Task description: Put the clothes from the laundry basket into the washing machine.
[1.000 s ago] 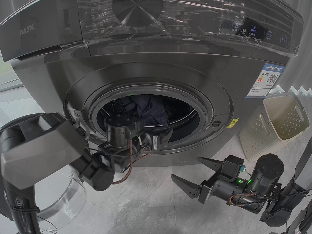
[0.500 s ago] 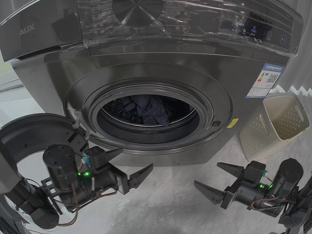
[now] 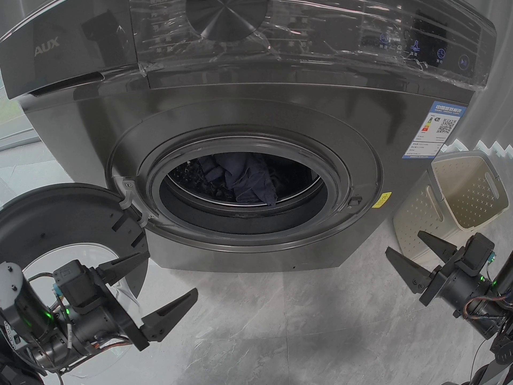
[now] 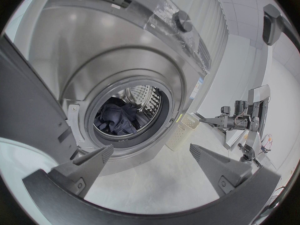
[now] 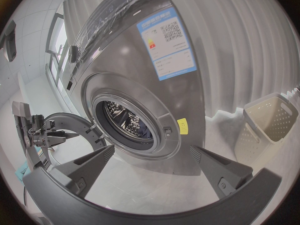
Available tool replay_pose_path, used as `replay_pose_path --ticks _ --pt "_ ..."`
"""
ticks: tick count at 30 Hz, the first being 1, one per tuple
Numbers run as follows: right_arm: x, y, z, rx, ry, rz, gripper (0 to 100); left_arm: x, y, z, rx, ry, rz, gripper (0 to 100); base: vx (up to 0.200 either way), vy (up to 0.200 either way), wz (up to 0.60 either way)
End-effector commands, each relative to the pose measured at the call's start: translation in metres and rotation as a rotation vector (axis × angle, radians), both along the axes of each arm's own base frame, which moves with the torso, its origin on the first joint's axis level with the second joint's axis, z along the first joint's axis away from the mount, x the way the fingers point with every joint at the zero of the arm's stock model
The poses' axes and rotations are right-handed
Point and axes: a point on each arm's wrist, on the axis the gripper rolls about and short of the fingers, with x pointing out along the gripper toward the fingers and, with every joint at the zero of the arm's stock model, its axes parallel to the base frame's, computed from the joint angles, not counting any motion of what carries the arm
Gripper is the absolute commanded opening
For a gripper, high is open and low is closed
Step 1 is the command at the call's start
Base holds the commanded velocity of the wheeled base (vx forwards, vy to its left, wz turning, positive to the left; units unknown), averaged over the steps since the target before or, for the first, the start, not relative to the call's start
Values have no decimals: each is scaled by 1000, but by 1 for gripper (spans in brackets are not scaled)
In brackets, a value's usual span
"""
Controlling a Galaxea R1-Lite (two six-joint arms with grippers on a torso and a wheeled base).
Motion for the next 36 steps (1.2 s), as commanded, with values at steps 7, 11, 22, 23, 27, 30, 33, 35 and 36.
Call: replay_pose_path --ticks 7,11,22,23,27,30,33,35,36 --pt "-8 -26 6 -21 -16 -119 100 -41 43 11 -23 -56 116 100 -200 0 0" --pt "-24 -38 5 -47 35 -178 100 -56 61 4 20 -32 208 100 -200 0 0" --pt "-96 -84 2 -83 -45 -389 100 -95 89 -1 9 -99 362 100 -200 0 0" --pt "-102 -86 0 -87 -57 -405 100 -98 91 -3 12 -107 388 100 -200 0 0" --pt "-125 -93 -12 -93 -66 -472 100 -118 99 -17 -9 -152 449 100 -200 0 0" --pt "-138 -95 -24 -102 -62 -507 100 -135 102 -37 -8 -139 518 100 -133 0 0" --pt "-148 -95 -39 -119 -32 -521 100 -139 103 -52 37 -58 544 100 -67 0 0" --pt "-155 -94 -50 -141 -10 -516 100 -139 103 -54 41 -36 585 100 -200 0 0" --pt "-159 -94 -56 -150 -13 -513 100 -139 104 -54 53 -36 608 100 -200 0 0"
